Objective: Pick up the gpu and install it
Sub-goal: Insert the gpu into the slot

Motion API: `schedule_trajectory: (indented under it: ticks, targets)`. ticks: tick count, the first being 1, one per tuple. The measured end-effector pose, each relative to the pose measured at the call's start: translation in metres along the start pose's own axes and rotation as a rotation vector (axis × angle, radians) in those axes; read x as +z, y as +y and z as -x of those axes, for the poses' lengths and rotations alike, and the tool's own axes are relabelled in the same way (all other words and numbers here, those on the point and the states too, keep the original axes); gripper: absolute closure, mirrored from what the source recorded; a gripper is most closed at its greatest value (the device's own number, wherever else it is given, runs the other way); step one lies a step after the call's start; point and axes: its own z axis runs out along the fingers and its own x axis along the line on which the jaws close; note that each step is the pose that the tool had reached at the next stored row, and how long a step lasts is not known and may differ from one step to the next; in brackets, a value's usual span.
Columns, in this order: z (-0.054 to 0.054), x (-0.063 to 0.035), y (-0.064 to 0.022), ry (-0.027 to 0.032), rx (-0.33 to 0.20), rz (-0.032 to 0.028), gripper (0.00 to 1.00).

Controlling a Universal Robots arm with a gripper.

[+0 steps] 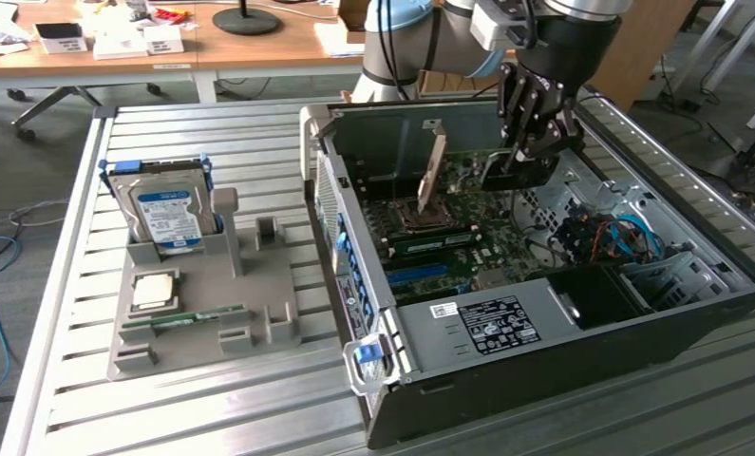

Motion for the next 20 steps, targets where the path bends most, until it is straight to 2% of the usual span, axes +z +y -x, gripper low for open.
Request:
schedule_trajectory:
  ticks: [2, 13, 20]
  targets:
    - [-0.0001, 0.0018, 0.0001, 0.0024, 0.000, -0.0001, 0.73]
    - [-0.0001, 0.0028, 0.0000, 0.0021, 0.000, -0.0002, 0.73]
    - [-0.0052, 0.0067, -0.0001, 0.0023, 0.000, -0.0002, 0.73]
